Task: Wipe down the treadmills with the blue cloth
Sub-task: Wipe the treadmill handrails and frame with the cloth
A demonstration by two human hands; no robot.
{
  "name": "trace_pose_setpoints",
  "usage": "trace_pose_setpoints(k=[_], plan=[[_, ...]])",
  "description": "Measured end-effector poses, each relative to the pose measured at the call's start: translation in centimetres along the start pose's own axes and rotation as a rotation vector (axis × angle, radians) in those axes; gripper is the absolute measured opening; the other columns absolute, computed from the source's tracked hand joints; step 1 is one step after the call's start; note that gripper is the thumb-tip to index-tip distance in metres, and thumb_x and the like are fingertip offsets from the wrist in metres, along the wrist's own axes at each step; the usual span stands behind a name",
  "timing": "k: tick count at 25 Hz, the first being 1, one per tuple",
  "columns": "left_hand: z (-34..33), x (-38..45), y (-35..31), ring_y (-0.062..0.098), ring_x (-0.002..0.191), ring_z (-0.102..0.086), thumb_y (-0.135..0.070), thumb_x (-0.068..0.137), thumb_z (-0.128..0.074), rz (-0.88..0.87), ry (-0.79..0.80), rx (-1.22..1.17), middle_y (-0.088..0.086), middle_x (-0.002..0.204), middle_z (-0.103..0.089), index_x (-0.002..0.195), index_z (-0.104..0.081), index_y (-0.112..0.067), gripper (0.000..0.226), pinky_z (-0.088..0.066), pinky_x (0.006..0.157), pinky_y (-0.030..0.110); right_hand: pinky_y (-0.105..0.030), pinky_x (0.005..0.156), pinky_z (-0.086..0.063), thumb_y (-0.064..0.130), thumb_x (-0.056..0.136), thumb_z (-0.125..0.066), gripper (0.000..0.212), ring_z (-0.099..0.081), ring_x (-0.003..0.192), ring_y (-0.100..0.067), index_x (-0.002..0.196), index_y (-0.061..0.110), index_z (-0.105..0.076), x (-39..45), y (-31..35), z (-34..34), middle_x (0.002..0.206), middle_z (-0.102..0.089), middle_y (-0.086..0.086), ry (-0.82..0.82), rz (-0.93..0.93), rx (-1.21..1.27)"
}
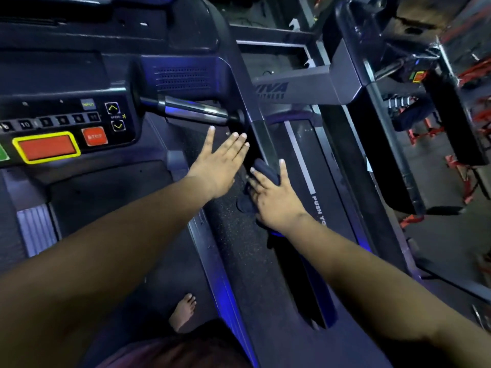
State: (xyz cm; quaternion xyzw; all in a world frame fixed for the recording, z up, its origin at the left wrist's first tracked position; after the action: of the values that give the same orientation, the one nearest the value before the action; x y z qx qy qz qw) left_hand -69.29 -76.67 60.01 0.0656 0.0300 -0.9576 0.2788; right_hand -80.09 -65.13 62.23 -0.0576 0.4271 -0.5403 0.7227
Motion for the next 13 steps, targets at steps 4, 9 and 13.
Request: trace_pose_setpoints(k=[4,9,13], plan=[[-0.7,-1.4,-3.0,0.022,0.153,0.011,-0.031,0.098,-0.046,0.004,0.030,-0.056,0.008,0.165,0.016,0.156,0.008,-0.010,0.083,0.008,0.114,0.069,-0.077,0.108,0.009,0.039,0.097,-0.047,0.052,-0.002,0.153,-0.027,0.145,0.020,-0.049,-7.3,4.5,-3.7,0.161,-0.029,-0.006,0.061,0.060,0.059],[-0.9,-4.5,-9.2,0.020,0.152,0.014,-0.014,0.098,-0.043,-0.037,0.029,-0.167,0.005,0.164,0.020,0.155,0.013,-0.012,0.080,0.011,0.114,0.067,-0.074,0.110,-0.020,0.055,0.070,-0.072,0.077,-0.019,0.150,-0.021,0.139,0.024,-0.057,-17.5,6.3,-7.9,0.154,-0.043,0.001,-0.136,0.041,0.338],[-0.9,-6.0,-11.9,0.016,0.152,0.012,-0.014,0.098,-0.041,0.012,0.036,-0.252,0.002,0.165,0.018,0.156,0.011,-0.015,0.078,0.011,0.115,0.065,-0.069,0.114,-0.021,0.047,0.082,-0.065,0.093,0.010,0.153,-0.021,0.158,0.029,-0.013,-13.3,4.0,-5.9,0.167,0.007,0.008,-0.208,-0.289,0.617]])
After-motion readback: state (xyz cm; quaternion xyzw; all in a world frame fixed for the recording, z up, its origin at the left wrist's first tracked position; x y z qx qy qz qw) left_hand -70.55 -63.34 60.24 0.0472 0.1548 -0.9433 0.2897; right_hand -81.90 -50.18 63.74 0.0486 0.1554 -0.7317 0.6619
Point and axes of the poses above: each hand's wrist, its own x-axis towards the middle knuckle, its own z-axis out of the back of the hand, y = z × x, the point moved 4 cm from there along x, towards the middle knuckle
